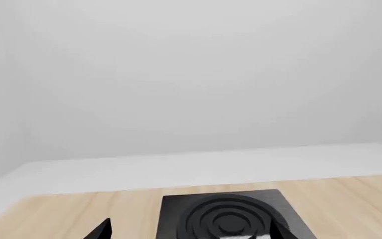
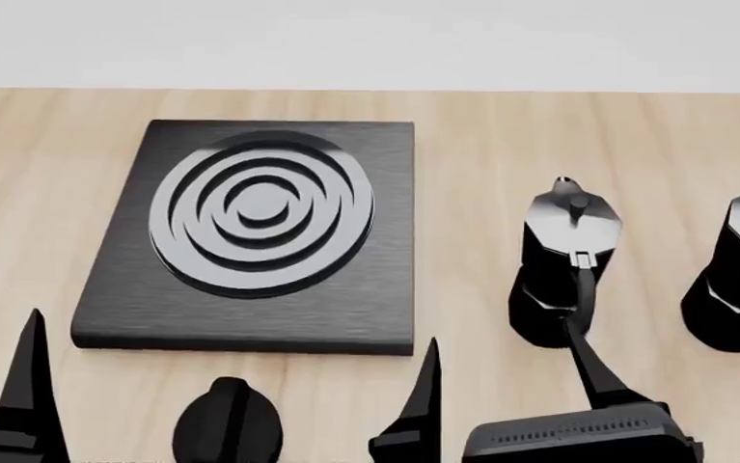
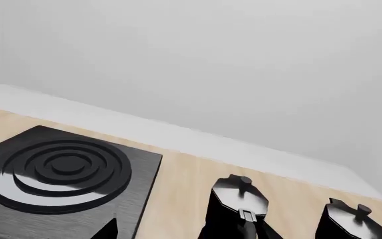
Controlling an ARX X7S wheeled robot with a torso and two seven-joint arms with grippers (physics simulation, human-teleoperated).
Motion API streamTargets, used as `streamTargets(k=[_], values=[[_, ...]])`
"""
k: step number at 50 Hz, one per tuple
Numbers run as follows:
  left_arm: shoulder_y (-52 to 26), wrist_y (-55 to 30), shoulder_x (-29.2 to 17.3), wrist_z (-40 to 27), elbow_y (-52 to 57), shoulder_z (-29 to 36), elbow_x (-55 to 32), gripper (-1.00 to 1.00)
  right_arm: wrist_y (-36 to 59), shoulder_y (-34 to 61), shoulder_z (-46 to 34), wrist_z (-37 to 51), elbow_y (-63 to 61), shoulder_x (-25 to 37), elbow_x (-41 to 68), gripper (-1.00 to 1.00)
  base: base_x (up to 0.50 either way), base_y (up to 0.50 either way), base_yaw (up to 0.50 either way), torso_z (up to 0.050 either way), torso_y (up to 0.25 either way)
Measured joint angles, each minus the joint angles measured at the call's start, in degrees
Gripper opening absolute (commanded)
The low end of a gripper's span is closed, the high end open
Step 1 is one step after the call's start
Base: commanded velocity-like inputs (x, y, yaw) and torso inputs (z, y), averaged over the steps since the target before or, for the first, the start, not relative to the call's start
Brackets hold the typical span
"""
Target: Put the right moka pot on the stove.
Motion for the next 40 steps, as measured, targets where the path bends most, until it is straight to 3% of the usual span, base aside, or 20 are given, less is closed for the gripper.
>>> streamTargets(k=[40], values=[[-0.22,1.0,-0.92,-0.93,-0.24,0.68,-0.29,1.0,-0.24,0.3,-0.61,0.32,0.7,0.31,0.11,1.0,0.0,0.0,0.0,0.0,-0.072]])
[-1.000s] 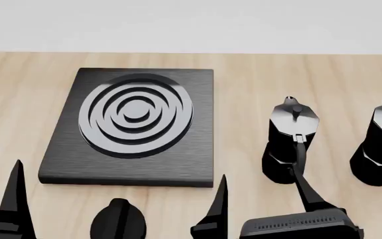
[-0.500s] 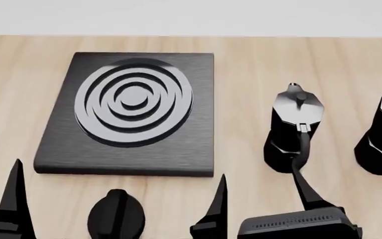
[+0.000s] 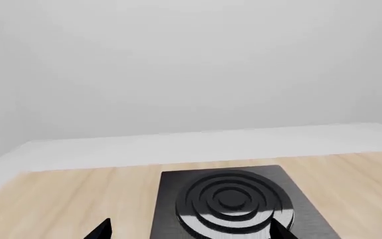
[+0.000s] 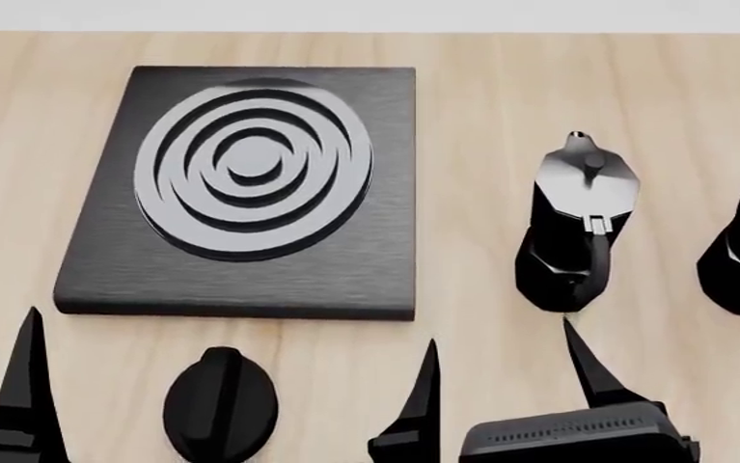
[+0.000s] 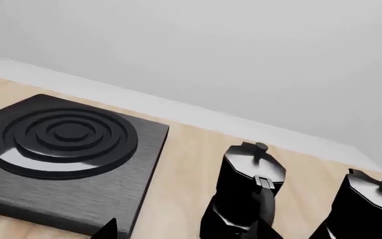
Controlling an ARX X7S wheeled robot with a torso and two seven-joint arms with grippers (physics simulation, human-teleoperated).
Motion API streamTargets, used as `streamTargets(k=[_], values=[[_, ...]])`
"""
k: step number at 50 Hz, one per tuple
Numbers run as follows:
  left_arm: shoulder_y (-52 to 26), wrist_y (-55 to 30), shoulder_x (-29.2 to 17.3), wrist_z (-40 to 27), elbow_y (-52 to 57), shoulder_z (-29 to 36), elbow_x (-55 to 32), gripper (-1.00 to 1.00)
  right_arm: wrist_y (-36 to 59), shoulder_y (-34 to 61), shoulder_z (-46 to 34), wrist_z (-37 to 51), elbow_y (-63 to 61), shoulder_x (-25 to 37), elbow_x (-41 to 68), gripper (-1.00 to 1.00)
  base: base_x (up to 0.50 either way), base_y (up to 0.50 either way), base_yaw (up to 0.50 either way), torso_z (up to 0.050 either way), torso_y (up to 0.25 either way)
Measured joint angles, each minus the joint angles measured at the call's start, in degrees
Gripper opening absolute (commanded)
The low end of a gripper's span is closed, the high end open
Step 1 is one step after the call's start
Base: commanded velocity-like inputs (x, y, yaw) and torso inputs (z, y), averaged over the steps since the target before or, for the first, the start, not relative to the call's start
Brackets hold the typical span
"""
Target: Put the right moka pot on the stove.
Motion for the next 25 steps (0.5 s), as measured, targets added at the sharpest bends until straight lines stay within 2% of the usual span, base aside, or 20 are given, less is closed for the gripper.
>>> streamTargets(k=[25], values=[[-0.13,0.6,-0.49,-0.48,-0.08,0.39,-0.3,1.0,0.79,0.62,-0.57,0.13,-0.26,0.11,0.28,1.0,0.0,0.0,0.0,0.0,-0.079]])
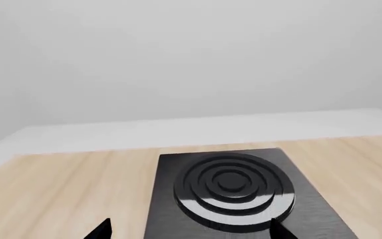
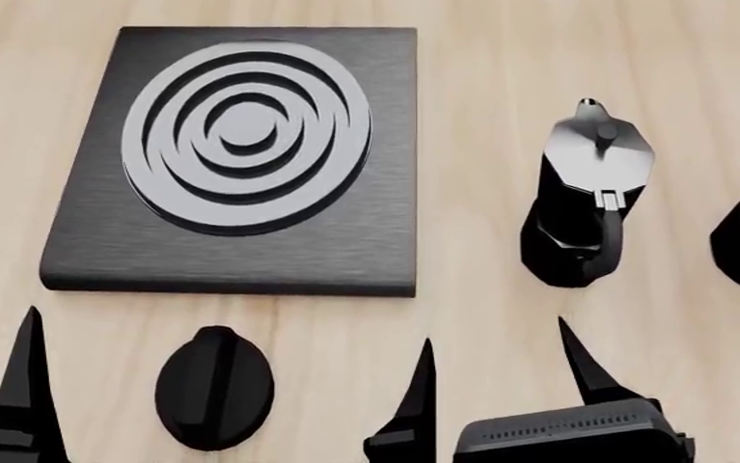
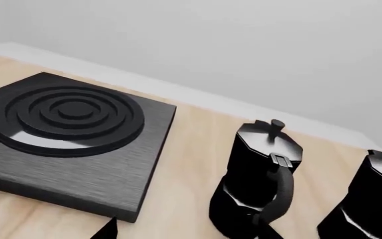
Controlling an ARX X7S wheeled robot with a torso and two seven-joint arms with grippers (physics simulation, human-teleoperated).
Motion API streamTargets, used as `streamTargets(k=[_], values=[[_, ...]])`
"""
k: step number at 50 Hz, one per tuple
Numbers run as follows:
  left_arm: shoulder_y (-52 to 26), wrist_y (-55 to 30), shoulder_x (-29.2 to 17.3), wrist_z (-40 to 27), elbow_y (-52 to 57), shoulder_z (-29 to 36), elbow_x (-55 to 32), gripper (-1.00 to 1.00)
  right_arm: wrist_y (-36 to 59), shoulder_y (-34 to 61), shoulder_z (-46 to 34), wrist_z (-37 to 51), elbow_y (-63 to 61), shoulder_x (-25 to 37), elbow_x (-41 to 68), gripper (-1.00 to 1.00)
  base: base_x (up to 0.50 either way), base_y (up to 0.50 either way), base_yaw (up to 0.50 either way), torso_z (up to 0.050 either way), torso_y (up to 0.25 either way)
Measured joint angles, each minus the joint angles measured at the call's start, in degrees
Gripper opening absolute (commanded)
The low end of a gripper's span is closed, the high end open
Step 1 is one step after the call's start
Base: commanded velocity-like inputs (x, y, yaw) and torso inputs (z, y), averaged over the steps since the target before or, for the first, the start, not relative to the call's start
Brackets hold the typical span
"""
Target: Put the right moka pot on the stove.
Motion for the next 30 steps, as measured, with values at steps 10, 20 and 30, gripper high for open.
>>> streamTargets(k=[10,20,30], values=[[0.18,0.53,-0.01,-0.24,-0.28,-0.33,-0.6,1.0,-1.49,-0.7,0.75,-0.14,0.23,0.47,0.4,1.0,0.0,0.0,0.0,0.0,-0.006],[0.18,0.76,-0.1,-0.45,-0.33,-0.37,-1.08,1.0,-5.31,-3.12,3.82,-0.98,0.18,1.5,2.58,1.0,0.0,0.0,0.0,0.0,0.0],[0.12,0.86,-0.23,-0.76,-0.24,-0.25,-1.36,1.0,-8.03,-6.44,8.16,-1.25,-0.76,3.23,5.11,1.0,0.0,0.0,0.0,0.0,0.0]])
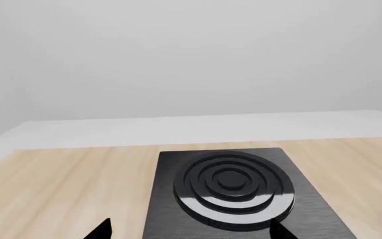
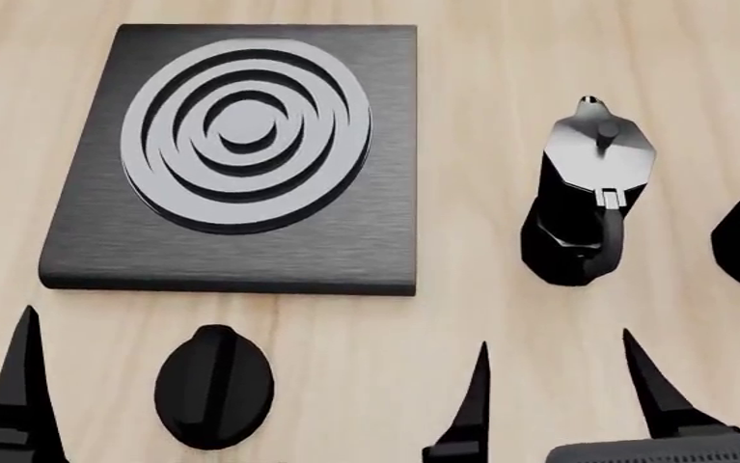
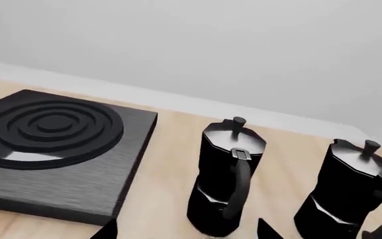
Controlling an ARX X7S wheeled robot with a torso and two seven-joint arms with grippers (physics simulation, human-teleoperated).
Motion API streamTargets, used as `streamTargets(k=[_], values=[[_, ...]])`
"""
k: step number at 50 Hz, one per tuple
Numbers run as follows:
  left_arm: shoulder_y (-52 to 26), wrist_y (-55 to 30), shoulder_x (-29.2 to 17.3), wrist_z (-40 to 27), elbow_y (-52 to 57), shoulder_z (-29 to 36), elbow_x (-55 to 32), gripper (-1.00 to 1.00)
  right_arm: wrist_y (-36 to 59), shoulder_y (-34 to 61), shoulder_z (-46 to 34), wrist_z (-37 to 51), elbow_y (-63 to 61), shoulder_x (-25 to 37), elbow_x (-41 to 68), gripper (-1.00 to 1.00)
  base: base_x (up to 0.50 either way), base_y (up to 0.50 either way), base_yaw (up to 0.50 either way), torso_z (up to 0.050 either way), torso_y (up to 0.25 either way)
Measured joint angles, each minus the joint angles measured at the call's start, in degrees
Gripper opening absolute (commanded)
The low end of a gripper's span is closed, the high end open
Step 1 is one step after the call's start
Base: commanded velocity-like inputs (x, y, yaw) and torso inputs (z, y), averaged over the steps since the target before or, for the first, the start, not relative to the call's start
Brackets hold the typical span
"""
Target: Put the right moka pot on the stove.
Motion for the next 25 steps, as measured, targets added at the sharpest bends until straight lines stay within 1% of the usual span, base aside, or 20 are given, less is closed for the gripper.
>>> streamTargets(k=[14,25], values=[[0.13,0.47,-0.29,-0.17,0.12,0.37,0.01,1.0,-6.44,-6.78,8.97,-0.65,0.45,1.69,4.87,1.0,0.0,0.0,0.0,0.0,0.0],[0.11,0.76,-0.56,-0.34,0.22,0.55,-0.1,1.0,-7.4,-9.59,15.81,-0.11,0.08,3.57,9.16,1.0,0.0,0.0,0.0,0.0,0.0]])
